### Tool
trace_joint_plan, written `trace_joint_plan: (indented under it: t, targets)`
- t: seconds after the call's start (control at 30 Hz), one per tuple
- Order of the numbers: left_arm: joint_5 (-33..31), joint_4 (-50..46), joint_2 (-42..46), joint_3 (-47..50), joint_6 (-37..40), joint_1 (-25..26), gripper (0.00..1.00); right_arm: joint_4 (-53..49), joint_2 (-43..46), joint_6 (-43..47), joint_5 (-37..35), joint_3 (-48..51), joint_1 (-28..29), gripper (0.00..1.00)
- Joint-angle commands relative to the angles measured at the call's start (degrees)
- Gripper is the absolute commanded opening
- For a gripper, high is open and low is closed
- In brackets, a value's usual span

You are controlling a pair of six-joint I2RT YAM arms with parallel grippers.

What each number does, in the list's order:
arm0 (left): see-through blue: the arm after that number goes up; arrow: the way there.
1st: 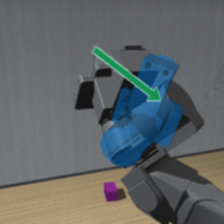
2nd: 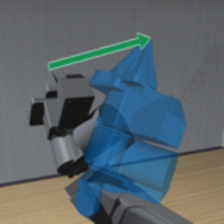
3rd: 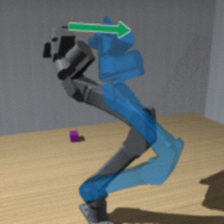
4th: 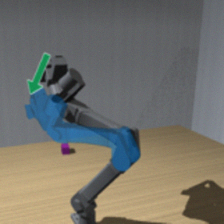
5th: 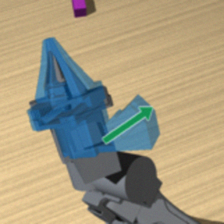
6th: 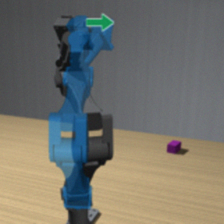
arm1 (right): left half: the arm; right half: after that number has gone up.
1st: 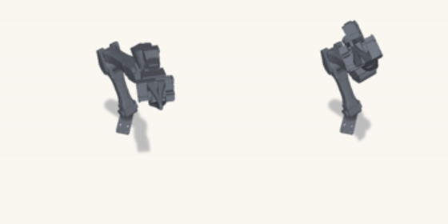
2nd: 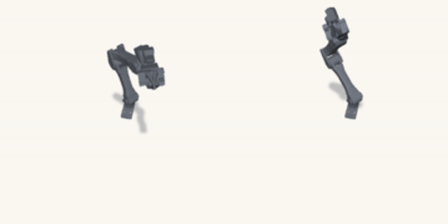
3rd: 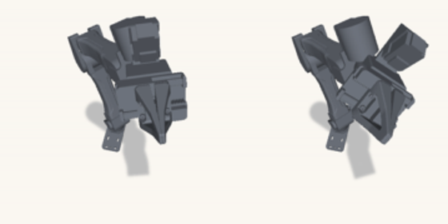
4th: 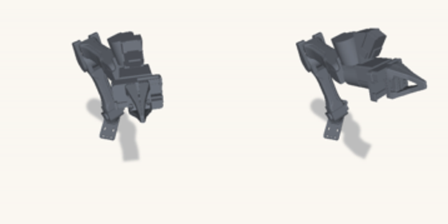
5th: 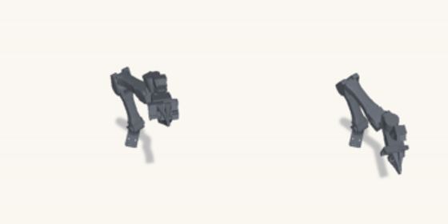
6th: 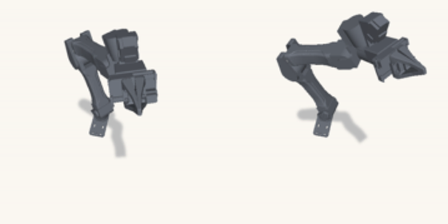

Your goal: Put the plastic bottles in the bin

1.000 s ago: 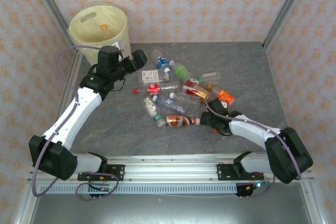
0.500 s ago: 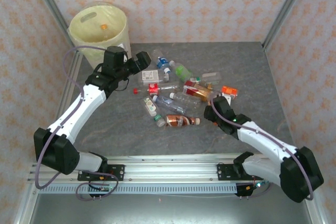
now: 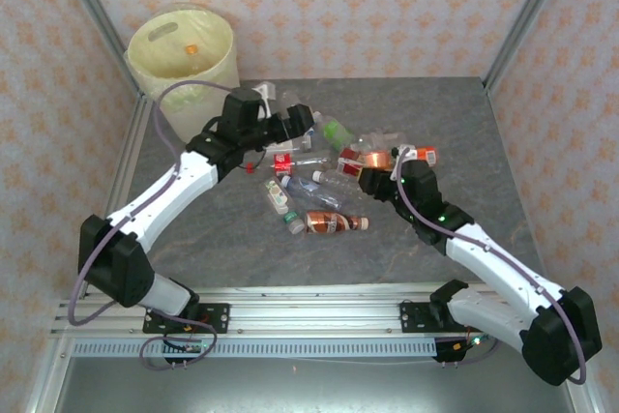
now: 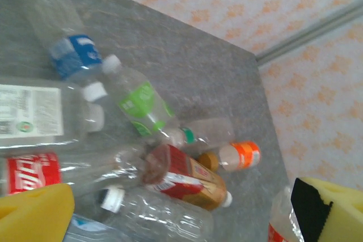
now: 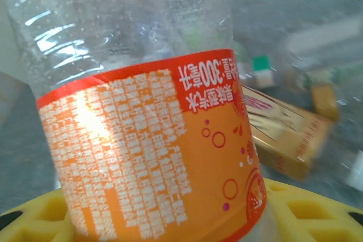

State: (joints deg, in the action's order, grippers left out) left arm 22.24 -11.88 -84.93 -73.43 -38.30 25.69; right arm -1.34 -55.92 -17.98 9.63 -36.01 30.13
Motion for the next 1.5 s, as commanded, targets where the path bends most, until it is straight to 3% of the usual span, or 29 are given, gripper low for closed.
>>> trace_joint_plan:
  t: [0.0, 0.13, 0.27, 0.4, 0.57, 0.73, 0.8, 0.87, 0.97, 1.07, 1.17, 1.27, 1.47]
  targets:
    - [5.18, 3.16, -2.44, -2.14, 1.66, 2.73, 1.00, 9.80, -0.83, -0.87, 7.24, -1.73, 0.53, 0.39]
    - [9.90, 6.57, -4.47, -2.01, 0.68, 5.00, 1.00, 12.09, -2.37, -1.46, 11.60, -3.44, 0.62, 0.39]
    - [16.59, 17.70, -4.41, 1.28, -3.52, 5.33, 1.00, 11.91, -3.78, -1.72, 12.45, -5.00, 0.98, 0.39]
    - [17.04, 24.11, -2.38, 3.99, -4.72, 5.28, 1.00, 11.01, -5.24, -2.58, 11.94, -5.67, 1.07, 0.39]
    - [19.20, 25.29, -3.14, 3.53, -4.91, 5.68, 1.00, 12.02, -6.69, -2.30, 12.06, -5.56, 1.57, 0.39]
    - [17.48, 29.81, -1.85, 6.61, -5.64, 5.78, 1.00, 12.44, -7.10, -2.75, 9.14, -5.21, 1.52, 0.39]
    - [14.20, 24.28, -1.86, 5.21, -3.70, 6.07, 1.00, 12.69, -7.23, -1.50, 11.39, -5.58, 1.59, 0.39]
    - [6.87, 11.72, -2.87, 0.59, 1.05, 7.45, 1.00, 11.63, -7.49, 1.45, 13.40, -6.56, 2.30, 0.39]
    - [2.51, -0.09, -6.52, -6.58, 5.29, 9.66, 1.00, 5.17, -8.51, 7.95, 10.38, -10.29, 4.62, 0.40]
    - [0.55, -1.96, -8.78, -8.65, 4.81, 10.93, 0.94, 3.48, -9.29, 10.33, 7.61, -11.80, 6.05, 0.40]
    - [-2.21, -1.24, -9.27, -7.82, 2.28, 11.14, 0.79, 5.96, -9.12, 9.73, 6.46, -11.09, 6.52, 0.40]
    - [-0.76, 0.55, -9.50, -7.00, 0.71, 11.13, 0.66, 7.23, -9.13, 9.05, 5.51, -10.44, 6.61, 0.40]
    - [-2.02, 0.50, -9.59, -6.65, -0.02, 10.97, 0.58, 9.73, -8.50, 8.16, 5.34, -8.95, 6.61, 0.45]
